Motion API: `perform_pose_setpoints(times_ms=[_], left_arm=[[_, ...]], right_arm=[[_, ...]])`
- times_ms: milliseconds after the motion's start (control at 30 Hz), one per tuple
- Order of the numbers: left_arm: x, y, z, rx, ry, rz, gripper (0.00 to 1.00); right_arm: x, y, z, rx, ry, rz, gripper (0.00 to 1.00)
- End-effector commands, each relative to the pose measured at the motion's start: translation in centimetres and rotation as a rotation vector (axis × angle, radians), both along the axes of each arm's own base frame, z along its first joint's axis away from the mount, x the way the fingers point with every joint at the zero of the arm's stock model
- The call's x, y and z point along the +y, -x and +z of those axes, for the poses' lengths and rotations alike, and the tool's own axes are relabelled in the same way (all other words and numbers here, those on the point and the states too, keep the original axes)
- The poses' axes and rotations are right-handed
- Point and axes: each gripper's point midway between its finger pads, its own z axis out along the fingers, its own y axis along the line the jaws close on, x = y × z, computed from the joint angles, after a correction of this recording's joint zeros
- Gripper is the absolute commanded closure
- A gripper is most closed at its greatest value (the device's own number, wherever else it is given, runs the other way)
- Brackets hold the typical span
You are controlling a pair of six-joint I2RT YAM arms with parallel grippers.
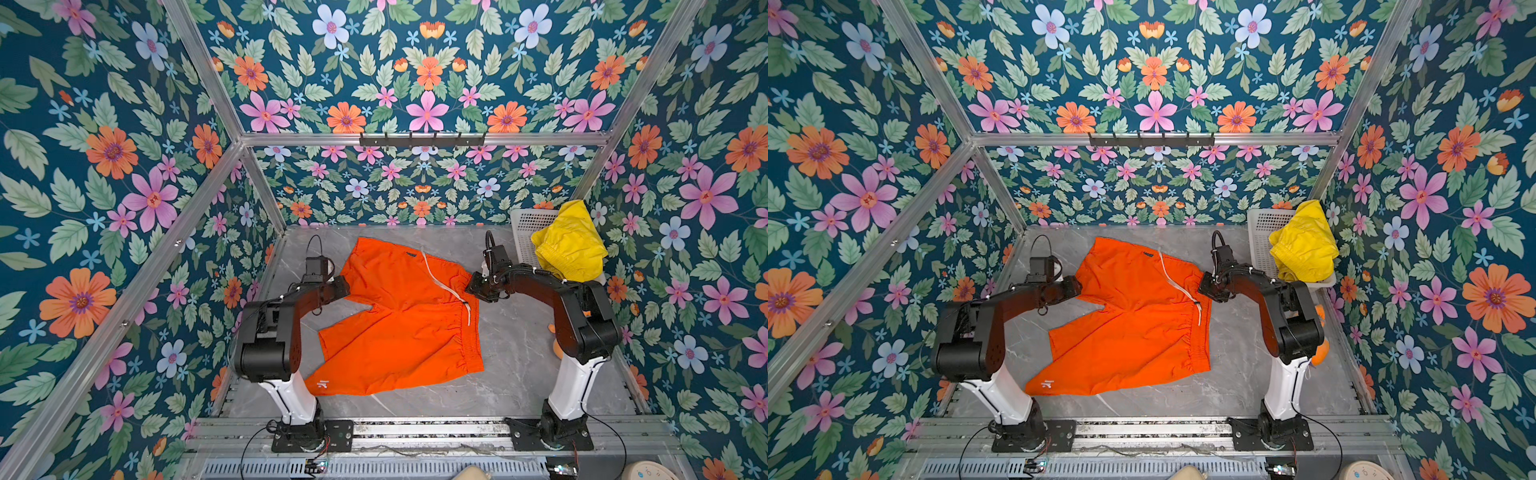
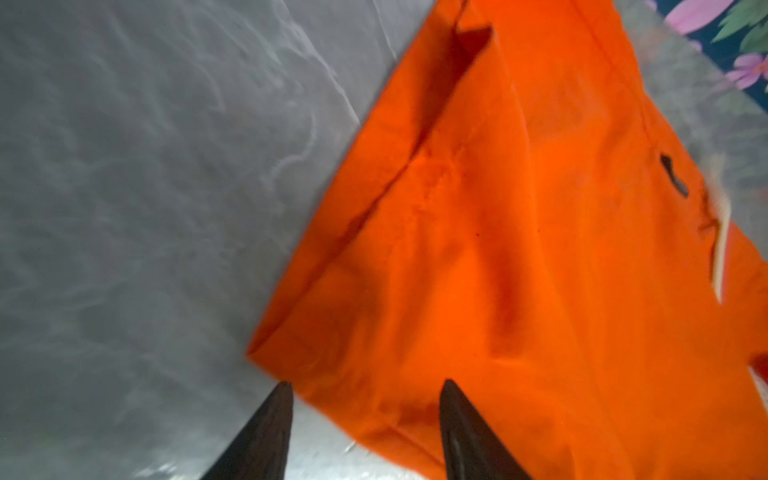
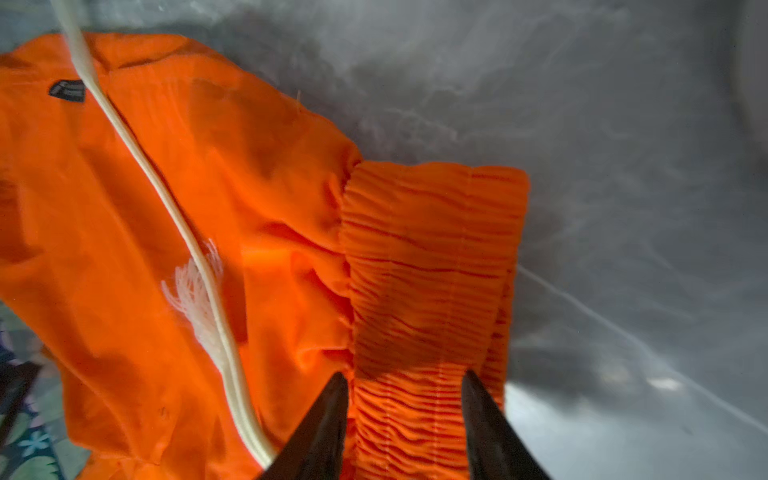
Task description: Fold and stack the shorts
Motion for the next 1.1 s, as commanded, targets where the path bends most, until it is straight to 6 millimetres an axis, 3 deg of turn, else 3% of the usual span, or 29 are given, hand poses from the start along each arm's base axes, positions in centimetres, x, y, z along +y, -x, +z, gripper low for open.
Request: perform_pose_setpoints(times_ms=[0, 100, 200, 300, 467, 867, 1067], left_arm=[[1.2, 0.7, 1.8, -0.014, 0.018, 0.030, 0.40], [2.6, 1.0, 2.8, -0.032, 0.061, 0.080, 0.42], [2.4, 1.0, 2.3, 0.003, 0.081, 0.063, 0.44], [2.2, 0.6, 1.4, 0.043, 0.102, 0.060, 0.45], [1.6, -0.2, 0.1, 0.088, 0.169, 0.083, 0.49], [1.6, 0.2, -2.6, 0.162, 0.173, 0.097, 0.51], [1.7, -0.5, -4.0, 0.184, 0.171, 0.101, 0.61]], right_arm=[[-0.9, 0.7, 3.4, -0.045, 0.064, 0.036, 0.49], [0.3, 1.5, 6.4, -0.112, 0.032, 0.084, 0.48], [2.9, 2.9, 7.3, -0.133, -0.003, 0.175, 0.48], [5.8, 4.1, 6.5, -0.118, -0.036, 0.248, 0.49], [8.3, 4.9, 3.5, -0.050, -0.057, 0.289, 0.49], [8.0, 5.0, -0.8, 0.041, -0.027, 0.245, 0.49], [7.7, 5.1, -1.8, 0.060, -0.018, 0.220, 0.49]])
